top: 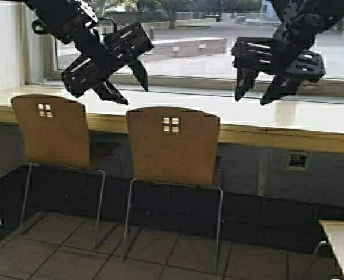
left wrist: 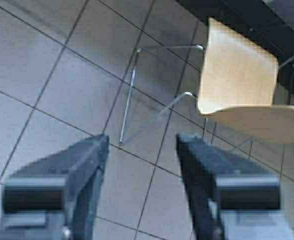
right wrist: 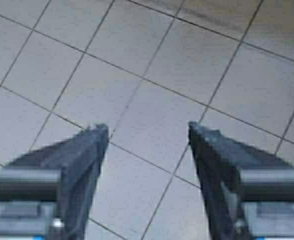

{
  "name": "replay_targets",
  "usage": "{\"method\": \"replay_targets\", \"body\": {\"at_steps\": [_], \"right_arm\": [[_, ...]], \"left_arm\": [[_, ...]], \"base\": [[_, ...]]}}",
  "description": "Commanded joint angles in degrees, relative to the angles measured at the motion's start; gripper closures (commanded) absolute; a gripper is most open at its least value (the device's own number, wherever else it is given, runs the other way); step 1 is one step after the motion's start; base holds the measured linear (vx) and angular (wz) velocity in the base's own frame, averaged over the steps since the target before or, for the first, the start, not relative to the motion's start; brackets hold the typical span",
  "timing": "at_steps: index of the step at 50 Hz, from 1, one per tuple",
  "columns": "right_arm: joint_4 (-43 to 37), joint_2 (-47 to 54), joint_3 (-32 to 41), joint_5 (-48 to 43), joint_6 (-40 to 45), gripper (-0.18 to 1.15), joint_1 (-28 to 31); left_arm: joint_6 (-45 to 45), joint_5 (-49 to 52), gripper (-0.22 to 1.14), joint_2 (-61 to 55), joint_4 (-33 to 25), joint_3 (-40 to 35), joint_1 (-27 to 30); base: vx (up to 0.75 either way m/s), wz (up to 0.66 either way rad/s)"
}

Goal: Push the chairs under the table

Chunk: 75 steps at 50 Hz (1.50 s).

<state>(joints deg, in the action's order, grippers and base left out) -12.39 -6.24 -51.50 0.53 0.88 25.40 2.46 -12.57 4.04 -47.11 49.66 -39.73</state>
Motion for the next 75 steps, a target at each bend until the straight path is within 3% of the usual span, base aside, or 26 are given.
{"method": "replay_targets", "body": {"at_steps": [1,47,65,75], "right_arm": [[0.0,1.1,1.3,-0.5,0.3,0.1,-0.4],[-8.6,10.3,0.0,-2.1,1.1,0.1,-0.4],[-19.2,18.5,1.5,-7.4,1.2,0.1,-0.4],[-29.3,21.7,2.7,-11.1,1.2,0.1,-0.4]], "left_arm": [[-0.5,-0.4,0.11,-0.6,0.3,-1.6,0.1],[3.7,-0.7,0.11,-11.0,1.1,-2.5,0.2],[4.5,-0.1,0.11,-14.2,1.1,-5.4,0.3],[12.7,0.4,0.11,-16.6,-0.5,-6.6,-0.3]], "base": [[-0.07,-0.36],[-0.03,-0.44],[0.09,-0.2],[0.16,-0.12]]}}
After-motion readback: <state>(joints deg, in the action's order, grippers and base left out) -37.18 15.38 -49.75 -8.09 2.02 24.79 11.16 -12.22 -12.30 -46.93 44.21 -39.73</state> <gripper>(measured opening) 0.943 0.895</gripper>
